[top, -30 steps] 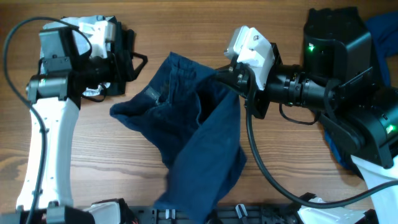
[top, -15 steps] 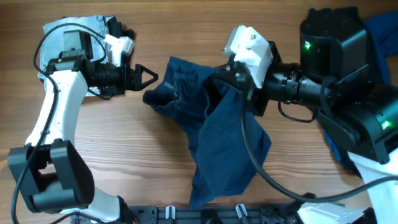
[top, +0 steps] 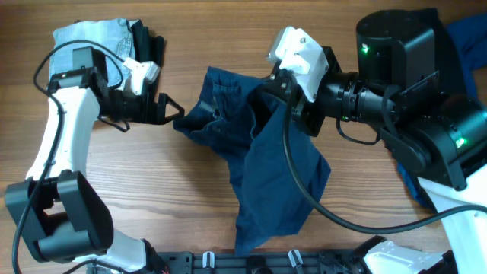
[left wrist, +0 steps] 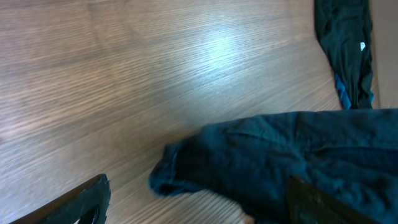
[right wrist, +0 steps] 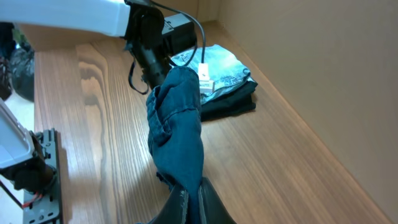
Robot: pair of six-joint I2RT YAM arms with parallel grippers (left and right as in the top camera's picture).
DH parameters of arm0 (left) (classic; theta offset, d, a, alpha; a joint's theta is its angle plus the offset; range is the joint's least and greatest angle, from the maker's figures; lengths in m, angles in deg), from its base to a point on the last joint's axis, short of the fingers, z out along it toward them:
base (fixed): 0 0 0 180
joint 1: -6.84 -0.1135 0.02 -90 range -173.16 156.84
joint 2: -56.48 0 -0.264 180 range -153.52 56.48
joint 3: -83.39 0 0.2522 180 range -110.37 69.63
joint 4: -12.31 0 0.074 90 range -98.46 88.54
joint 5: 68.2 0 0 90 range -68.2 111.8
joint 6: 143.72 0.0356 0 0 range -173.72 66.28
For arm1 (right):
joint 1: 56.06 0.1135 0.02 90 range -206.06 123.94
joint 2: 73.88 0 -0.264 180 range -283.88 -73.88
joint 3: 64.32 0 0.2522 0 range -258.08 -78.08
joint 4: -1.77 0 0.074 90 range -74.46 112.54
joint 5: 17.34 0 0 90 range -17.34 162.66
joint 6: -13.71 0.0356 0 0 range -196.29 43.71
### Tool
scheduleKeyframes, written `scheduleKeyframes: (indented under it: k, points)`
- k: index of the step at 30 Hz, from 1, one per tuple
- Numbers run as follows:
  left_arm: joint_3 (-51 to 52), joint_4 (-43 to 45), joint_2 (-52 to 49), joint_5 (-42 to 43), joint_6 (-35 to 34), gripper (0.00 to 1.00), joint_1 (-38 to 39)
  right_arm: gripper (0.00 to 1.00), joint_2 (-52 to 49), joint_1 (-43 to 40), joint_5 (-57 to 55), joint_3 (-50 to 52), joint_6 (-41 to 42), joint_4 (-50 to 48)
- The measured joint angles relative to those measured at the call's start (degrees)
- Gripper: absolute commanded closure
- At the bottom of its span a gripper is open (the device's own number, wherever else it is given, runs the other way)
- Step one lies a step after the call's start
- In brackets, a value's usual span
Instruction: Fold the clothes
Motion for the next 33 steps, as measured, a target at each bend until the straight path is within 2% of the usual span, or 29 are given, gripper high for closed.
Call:
scheduleKeyframes:
  k: [6, 13, 24, 28, 33]
  points:
    - [0.2, -2.4, 0.0, -0.2, 3.8, 0.11, -0.6, 0.96, 0.0, 0.0, 0.0, 0.0, -0.5, 0.0]
    - [5.2, -2.8, 0.0, -1.6, 6.5, 0.11, -1.1, 0.96, 0.0, 0.0, -0.6, 0.0, -0.6, 0.0]
    - [5.2, -4.5, 0.0, -1.5, 6.7, 0.08, -10.8, 0.96, -0.1, 0.0, -1.5, 0.0, -0.7, 0.0]
    - [5.3, -3.2, 0.0, -0.8, 7.0, 0.06, -9.0, 0.96, -0.9, 0.0, -1.5, 0.0, -0.7, -0.4]
    - [5.4, 2.4, 0.0, 0.8, 6.7, 0.06, -2.4, 0.96, -1.1, 0.0, -1.5, 0.0, -0.7, -0.5]
